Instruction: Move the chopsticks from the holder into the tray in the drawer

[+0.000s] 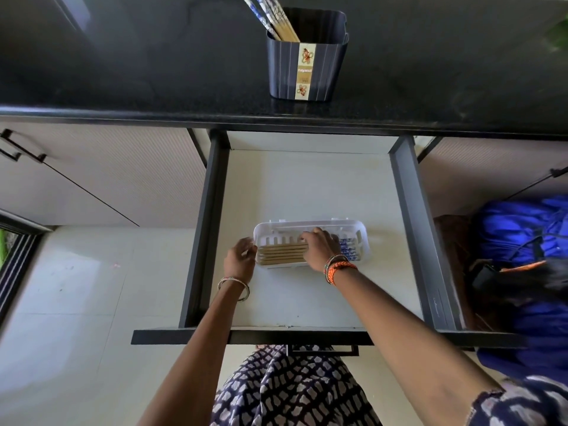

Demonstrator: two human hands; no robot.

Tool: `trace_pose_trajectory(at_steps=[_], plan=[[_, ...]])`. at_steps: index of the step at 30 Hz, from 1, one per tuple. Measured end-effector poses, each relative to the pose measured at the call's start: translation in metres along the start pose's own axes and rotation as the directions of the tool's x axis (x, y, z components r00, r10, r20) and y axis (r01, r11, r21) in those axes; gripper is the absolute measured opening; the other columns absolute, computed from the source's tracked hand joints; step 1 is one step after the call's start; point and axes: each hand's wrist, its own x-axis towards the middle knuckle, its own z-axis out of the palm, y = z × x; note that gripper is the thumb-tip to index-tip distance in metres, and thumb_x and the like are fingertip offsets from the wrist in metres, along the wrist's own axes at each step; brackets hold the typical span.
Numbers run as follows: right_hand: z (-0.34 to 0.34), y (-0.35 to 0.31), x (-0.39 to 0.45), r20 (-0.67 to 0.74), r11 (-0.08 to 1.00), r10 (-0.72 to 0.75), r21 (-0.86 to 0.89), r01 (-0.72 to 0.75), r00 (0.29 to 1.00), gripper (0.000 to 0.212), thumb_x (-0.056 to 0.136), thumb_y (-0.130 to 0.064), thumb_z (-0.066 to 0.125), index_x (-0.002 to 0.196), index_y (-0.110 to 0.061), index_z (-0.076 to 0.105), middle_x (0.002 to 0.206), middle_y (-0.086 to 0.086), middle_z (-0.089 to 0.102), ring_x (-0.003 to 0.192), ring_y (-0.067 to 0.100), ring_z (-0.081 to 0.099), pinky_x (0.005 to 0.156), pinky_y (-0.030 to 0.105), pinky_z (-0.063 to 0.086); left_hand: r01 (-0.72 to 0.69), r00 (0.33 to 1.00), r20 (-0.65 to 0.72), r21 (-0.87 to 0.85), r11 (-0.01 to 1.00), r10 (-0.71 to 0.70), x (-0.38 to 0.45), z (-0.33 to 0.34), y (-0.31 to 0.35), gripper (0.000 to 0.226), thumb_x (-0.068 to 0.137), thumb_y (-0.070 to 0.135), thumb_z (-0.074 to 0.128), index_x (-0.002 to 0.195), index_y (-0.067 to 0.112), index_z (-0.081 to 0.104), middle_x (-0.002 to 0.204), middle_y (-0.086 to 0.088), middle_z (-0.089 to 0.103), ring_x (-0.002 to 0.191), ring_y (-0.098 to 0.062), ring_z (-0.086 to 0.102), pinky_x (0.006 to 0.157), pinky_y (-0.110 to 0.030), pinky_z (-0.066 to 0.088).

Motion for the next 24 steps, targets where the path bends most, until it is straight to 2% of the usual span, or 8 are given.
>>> trace_pose_trajectory(at_steps=[3,5,10,14,17,20,22,24], plan=[[-0.032,-0.007,0.001,-0.198,0.996,-0.048,0.067,0.063,0.979,0.031,0.086,-0.006,0.048,0.11,-0.016,0.066,0.119,0.007,0.065,0.109,0.029,0.062,0.089,0.033,0.047,-0.034,0.996,-0.083,0.014,0.999,0.035,0.003,-0.006,0.026,0.031,0.089,0.002,0.049,0.119,0.004,0.056,0.121,-0.016,0.063,0.109,-0.029,0.061,0.088,-0.024,0.044],[-0.071,-0.013,0.006,-0.319,0.989,-0.083,0.088,0.117,0.944,0.029,0.087,-0.008,0.047,0.103,-0.017,0.069,0.113,0.006,0.07,0.103,0.029,0.065,0.08,0.032,0.051,-0.137,0.984,-0.113,0.0,0.991,0.136,0.013,-0.012,0.062,0.032,0.089,-0.001,0.047,0.119,0.004,0.056,0.122,-0.015,0.062,0.111,-0.026,0.059,0.088,-0.02,0.043],[-0.197,-0.032,0.028,-0.629,0.914,-0.117,0.234,0.33,0.769,0.026,0.084,-0.005,0.05,0.088,-0.01,0.075,0.093,0.008,0.076,0.089,0.028,0.07,0.072,0.03,0.055,-0.433,0.89,-0.187,-0.066,0.899,0.415,0.056,-0.035,0.177,0.034,0.085,-0.008,0.045,0.115,0.003,0.057,0.116,-0.022,0.062,0.103,-0.037,0.061,0.087,-0.041,0.049],[-0.281,-0.055,0.066,-0.746,0.774,-0.125,0.338,0.534,0.654,0.021,0.083,0.003,0.051,0.082,0.002,0.072,0.083,0.015,0.075,0.079,0.027,0.071,0.072,0.034,0.057,-0.559,0.793,-0.234,0.089,0.824,0.563,0.082,-0.041,0.245,0.035,0.085,0.003,0.054,0.12,0.007,0.055,0.12,-0.013,0.063,0.103,-0.026,0.063,0.085,-0.02,0.046],[-0.319,-0.066,0.109,-0.664,0.775,-0.112,0.408,0.483,0.74,0.029,0.083,0.011,0.048,0.098,0.002,0.071,0.102,0.015,0.072,0.099,0.025,0.066,0.086,0.022,0.052,-0.591,0.76,-0.189,0.197,0.782,0.622,0.092,-0.031,0.267,0.048,0.086,0.01,0.057,0.132,0.011,0.044,0.134,-0.011,0.052,0.119,-0.023,0.052,0.098,-0.031,0.045],[-0.334,-0.071,0.159,-0.49,0.924,-0.054,0.305,0.229,0.87,0.035,0.086,0.006,0.045,0.116,0.006,0.063,0.117,0.019,0.066,0.114,0.033,0.059,0.104,0.038,0.045,-0.604,0.727,-0.191,0.277,0.747,0.659,0.109,-0.022,0.281,0.054,0.088,0.012,0.056,0.138,0.012,0.035,0.144,-0.008,0.041,0.13,-0.023,0.042,0.105,-0.042,0.042],[-0.338,-0.072,0.183,-0.367,0.979,-0.041,0.17,0.111,0.929,0.03,0.088,-0.001,0.045,0.112,0.004,0.064,0.113,0.016,0.067,0.111,0.033,0.061,0.099,0.034,0.047,-0.617,0.708,-0.171,0.322,0.718,0.685,0.122,-0.018,0.291,0.053,0.089,0.014,0.054,0.138,0.015,0.035,0.146,-0.007,0.04,0.133,-0.022,0.039,0.108,-0.041,0.039],[-0.338,-0.072,0.2,-0.244,0.983,-0.065,0.151,0.104,0.968,0.021,0.09,-0.005,0.046,0.1,0.002,0.064,0.104,0.016,0.066,0.108,0.033,0.063,0.082,0.029,0.047,-0.608,0.707,-0.105,0.414,0.677,0.699,0.133,-0.012,0.296,0.048,0.091,0.017,0.05,0.137,0.019,0.037,0.148,-0.005,0.037,0.138,-0.023,0.032,0.108,-0.04,0.037]])
